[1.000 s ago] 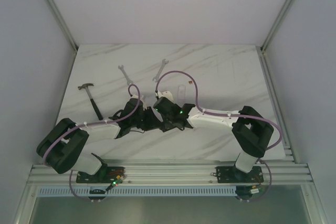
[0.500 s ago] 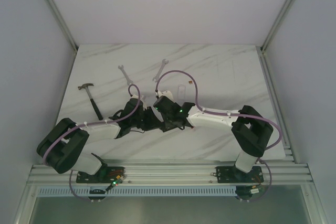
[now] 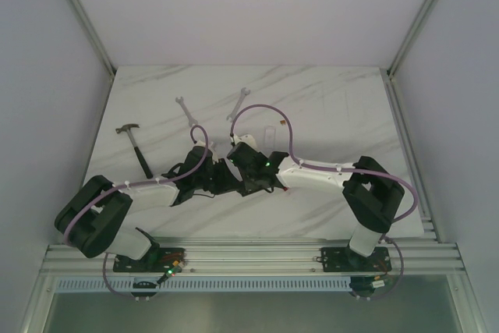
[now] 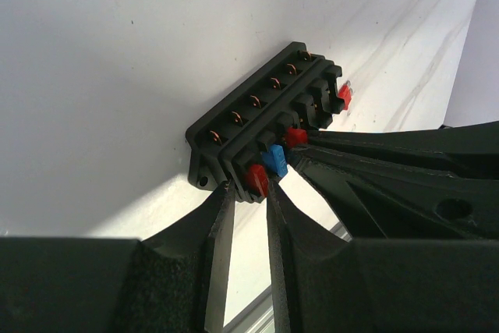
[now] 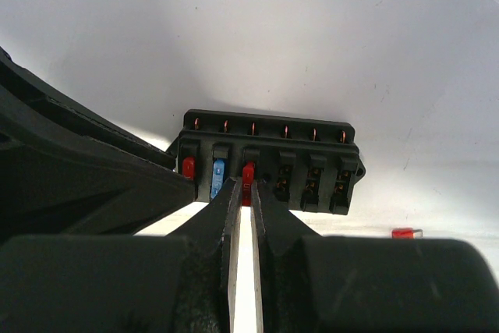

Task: Snap on the fuse box
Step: Install the fuse at the fuse box base.

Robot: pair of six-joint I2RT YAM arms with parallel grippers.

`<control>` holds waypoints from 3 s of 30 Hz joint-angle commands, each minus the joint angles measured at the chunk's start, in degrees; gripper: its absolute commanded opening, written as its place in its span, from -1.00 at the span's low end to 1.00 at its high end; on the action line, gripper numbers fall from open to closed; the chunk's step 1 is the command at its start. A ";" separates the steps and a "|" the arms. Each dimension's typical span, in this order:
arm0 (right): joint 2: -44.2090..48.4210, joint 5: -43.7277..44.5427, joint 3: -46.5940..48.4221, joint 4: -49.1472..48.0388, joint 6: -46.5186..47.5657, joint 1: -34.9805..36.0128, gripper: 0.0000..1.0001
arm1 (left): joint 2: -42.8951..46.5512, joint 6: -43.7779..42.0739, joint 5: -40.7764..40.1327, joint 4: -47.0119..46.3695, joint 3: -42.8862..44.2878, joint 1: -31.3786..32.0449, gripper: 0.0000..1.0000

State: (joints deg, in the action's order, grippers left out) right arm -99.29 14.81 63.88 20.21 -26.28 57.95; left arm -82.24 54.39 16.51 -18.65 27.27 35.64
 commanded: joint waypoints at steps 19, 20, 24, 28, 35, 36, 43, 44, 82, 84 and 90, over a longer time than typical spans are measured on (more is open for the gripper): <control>-7.32 -3.45 -2.26 9.52 2.50 -0.92 -1.00 | -2.70 -2.18 -5.00 8.43 -1.80 -0.57 -0.38; -7.70 -3.63 -2.33 9.50 2.47 -0.94 -1.00 | -2.69 -2.16 -4.92 8.38 -1.86 -0.53 -0.38; -8.62 -4.44 -2.52 9.58 2.47 -0.84 -1.00 | -2.75 -2.18 -4.99 8.37 -1.94 -0.55 -0.38; -9.78 -4.50 -2.57 10.03 2.44 -0.82 -1.00 | -2.84 -2.17 -5.06 8.38 -1.94 -0.53 -0.38; -8.33 -0.68 -3.22 12.42 2.20 -1.13 -1.00 | -2.55 -2.05 -5.13 8.42 -2.27 -0.52 -0.38; -7.19 -0.34 -2.97 12.59 2.31 -1.16 -1.00 | -2.57 -2.09 -5.12 8.38 -2.30 -0.61 -0.38; -4.84 -0.13 0.10 13.77 2.77 -1.29 -1.00 | -2.47 -1.91 -5.18 8.46 -2.46 -0.56 -0.39; -4.89 -0.13 0.33 13.93 2.74 -1.27 -1.00 | -2.37 -1.90 -5.20 8.46 -2.49 -0.55 -0.39; -9.70 -1.17 -0.72 16.48 3.80 -1.31 -1.00 | -2.79 -1.96 -5.20 8.72 -2.30 -0.56 -0.39; -9.55 -1.36 -0.92 16.75 3.95 -1.28 -1.00 | -2.83 -2.01 -5.25 8.77 -2.31 -0.53 -0.39; -8.11 -0.87 -1.30 17.47 4.18 -1.58 -1.00 | -3.01 -1.94 -5.30 8.81 -2.30 -0.57 -0.39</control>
State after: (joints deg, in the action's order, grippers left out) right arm -102.00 13.30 67.66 24.91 -24.14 57.32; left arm -82.46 54.43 16.56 -18.85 27.27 35.64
